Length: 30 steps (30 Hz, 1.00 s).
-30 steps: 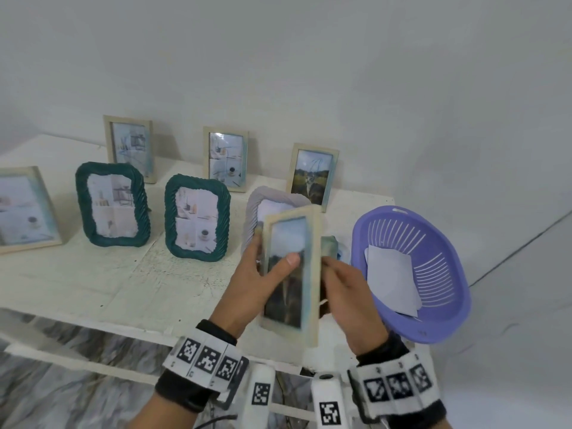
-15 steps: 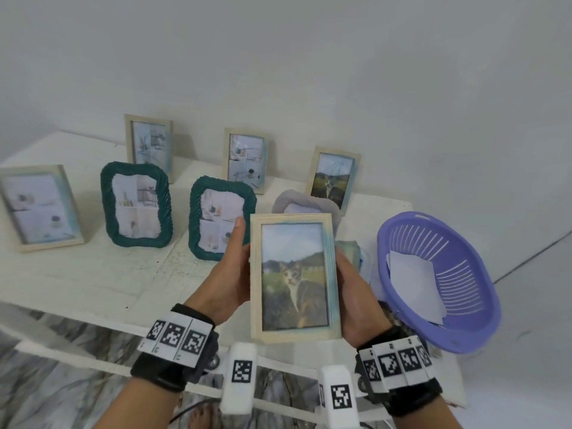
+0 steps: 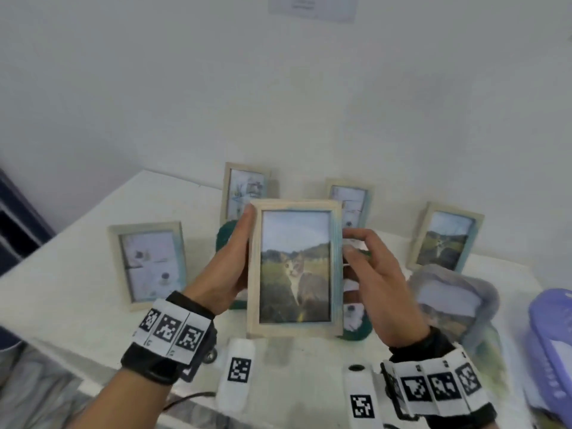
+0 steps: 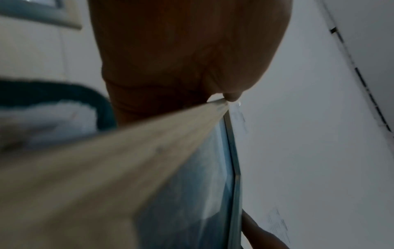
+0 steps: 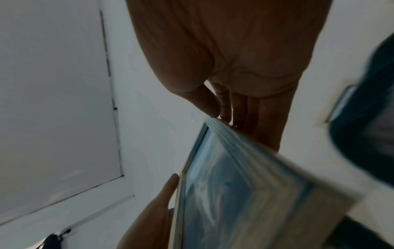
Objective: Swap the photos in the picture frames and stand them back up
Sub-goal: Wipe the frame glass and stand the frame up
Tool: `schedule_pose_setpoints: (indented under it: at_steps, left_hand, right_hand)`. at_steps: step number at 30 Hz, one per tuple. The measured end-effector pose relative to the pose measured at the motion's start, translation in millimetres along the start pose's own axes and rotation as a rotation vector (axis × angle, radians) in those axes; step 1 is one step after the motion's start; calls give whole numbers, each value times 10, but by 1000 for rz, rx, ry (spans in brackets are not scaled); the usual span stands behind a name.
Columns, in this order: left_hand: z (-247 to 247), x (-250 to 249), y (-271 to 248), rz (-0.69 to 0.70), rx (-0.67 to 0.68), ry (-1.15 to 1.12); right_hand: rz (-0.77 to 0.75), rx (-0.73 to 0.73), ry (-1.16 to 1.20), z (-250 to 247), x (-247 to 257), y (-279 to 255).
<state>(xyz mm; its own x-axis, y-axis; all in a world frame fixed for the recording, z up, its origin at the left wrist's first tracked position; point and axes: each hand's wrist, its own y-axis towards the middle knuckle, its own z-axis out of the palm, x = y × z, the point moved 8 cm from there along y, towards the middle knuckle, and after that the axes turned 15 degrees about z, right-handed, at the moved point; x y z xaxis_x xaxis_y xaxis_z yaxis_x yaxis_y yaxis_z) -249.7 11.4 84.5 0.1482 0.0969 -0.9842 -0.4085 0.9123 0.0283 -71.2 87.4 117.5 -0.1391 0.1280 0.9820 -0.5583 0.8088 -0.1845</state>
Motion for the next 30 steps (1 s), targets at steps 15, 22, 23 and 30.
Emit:
schedule_pose_setpoints:
  at_steps: [15, 22, 23, 30]
  left_hand:
    - [-2688, -1292, 1611, 61, -79, 335]
    - [-3242, -881, 2048, -71, -61, 284]
    - [-3306, -792, 2090, -88, -66, 273]
    - [-3569, -149, 2229, -212, -78, 203]
  right_hand:
    - [-65, 63, -285, 2309, 1235, 2206]
    - [62, 111, -489, 2848, 1030, 3026]
    - [93, 126, -509, 2904, 960, 3109]
    - [256, 238, -686, 3156, 430, 3436]
